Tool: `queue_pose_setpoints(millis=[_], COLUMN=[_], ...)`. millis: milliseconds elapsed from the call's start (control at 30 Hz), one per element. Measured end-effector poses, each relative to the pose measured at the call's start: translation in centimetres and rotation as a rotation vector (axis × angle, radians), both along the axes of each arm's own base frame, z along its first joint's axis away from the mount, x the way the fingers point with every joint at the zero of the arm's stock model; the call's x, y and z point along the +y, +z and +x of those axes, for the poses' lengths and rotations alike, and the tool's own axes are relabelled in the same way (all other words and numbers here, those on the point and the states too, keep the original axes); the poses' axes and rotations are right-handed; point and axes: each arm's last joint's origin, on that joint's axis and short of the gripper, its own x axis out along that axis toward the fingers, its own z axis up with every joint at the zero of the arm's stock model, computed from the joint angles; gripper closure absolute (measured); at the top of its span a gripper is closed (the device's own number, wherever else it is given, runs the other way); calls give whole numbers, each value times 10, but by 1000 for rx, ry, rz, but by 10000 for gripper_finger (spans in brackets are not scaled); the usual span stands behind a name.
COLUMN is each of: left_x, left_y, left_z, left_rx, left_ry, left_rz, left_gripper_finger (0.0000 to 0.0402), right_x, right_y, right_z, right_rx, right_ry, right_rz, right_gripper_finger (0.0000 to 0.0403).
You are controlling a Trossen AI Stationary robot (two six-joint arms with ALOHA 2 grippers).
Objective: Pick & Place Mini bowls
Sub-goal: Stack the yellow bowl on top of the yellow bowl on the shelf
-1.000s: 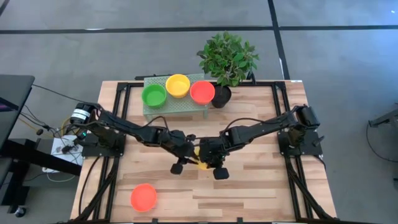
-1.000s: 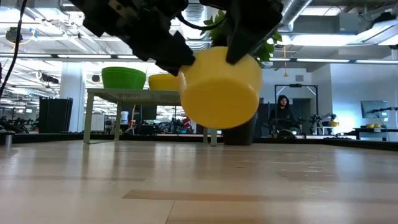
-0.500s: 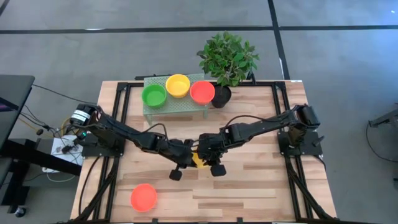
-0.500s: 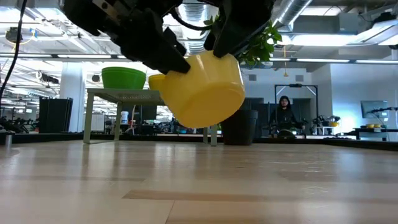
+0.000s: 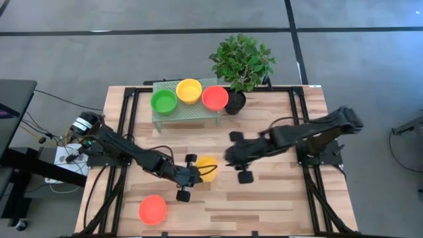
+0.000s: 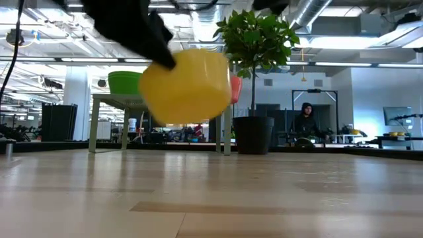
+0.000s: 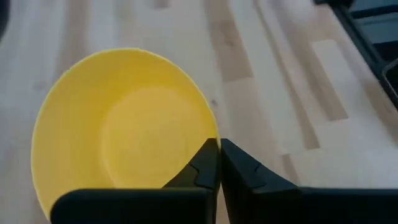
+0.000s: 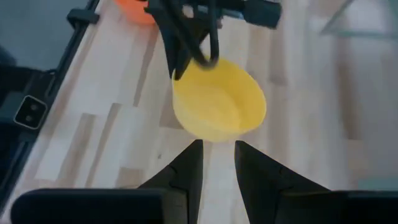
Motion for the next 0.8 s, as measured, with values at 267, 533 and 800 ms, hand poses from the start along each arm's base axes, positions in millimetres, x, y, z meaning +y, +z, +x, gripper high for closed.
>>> queue_pose_setpoints(millis=[267,533,800], left_x=[28,114,202], left_y=[89,152,156], left_z=[-3,-30,-38], left_rx=[-39,-49,-15], left_ry=[75,298,496], left_rz=[155,209,270], left_gripper_finger=[388,389,392], right_x=[-11,-46,-69], right_y=[-32,-95,-91], right_z=[-65,-97,-102], right_rx=[-230,-454,-495], right_ry=[-50,-115,-244], right_rz=[-17,35,93], right_gripper_finger=[315,315,315])
